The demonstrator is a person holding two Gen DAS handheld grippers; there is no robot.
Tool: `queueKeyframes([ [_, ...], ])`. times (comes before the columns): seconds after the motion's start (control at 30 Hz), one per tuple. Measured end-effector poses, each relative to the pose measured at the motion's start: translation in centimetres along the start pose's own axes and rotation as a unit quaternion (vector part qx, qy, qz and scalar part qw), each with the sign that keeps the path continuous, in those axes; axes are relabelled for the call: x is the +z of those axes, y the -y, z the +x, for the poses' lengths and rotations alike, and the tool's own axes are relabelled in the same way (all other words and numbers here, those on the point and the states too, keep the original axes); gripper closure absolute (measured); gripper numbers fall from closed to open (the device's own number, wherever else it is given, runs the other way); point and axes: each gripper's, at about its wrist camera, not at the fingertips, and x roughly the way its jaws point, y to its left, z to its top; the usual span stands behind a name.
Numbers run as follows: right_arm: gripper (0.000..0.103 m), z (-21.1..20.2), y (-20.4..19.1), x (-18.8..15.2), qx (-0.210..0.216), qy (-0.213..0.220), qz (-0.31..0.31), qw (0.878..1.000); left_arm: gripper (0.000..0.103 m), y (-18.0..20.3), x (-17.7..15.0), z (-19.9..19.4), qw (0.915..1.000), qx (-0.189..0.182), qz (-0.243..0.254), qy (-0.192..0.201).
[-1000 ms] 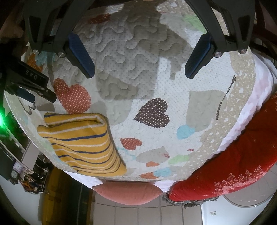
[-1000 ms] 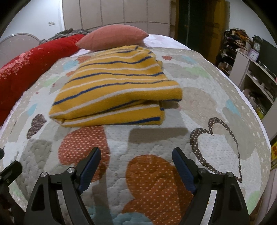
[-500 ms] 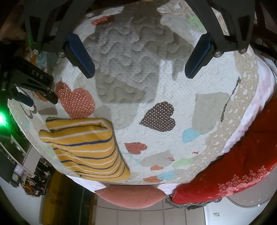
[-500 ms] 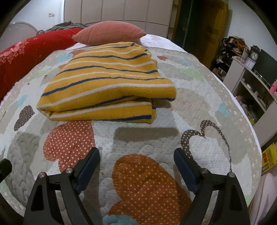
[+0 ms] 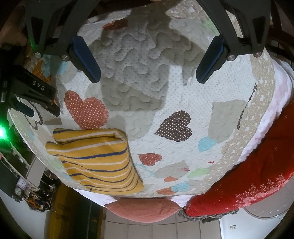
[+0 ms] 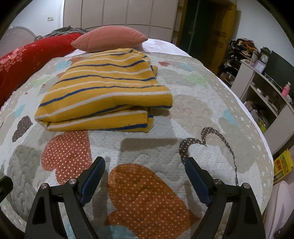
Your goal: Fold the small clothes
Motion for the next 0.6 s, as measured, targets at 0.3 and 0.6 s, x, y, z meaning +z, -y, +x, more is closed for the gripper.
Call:
queueKeyframes([
  [0.3, 0.011, -0.7, 0.2, 0.0, -0.014, 0.013, -0.001, 1.000, 0.000, 0.4, -0.2, -0.2, 1.0000, -0.006, 0.001, -0.006],
  [0.6, 0.011, -1.8, 0.3, -0.1, -0.024, 0.030, -0.004, 0.999, 0.000, 0.5, -0.5, -0.6, 1.0000, -0.009, 0.003, 0.000],
])
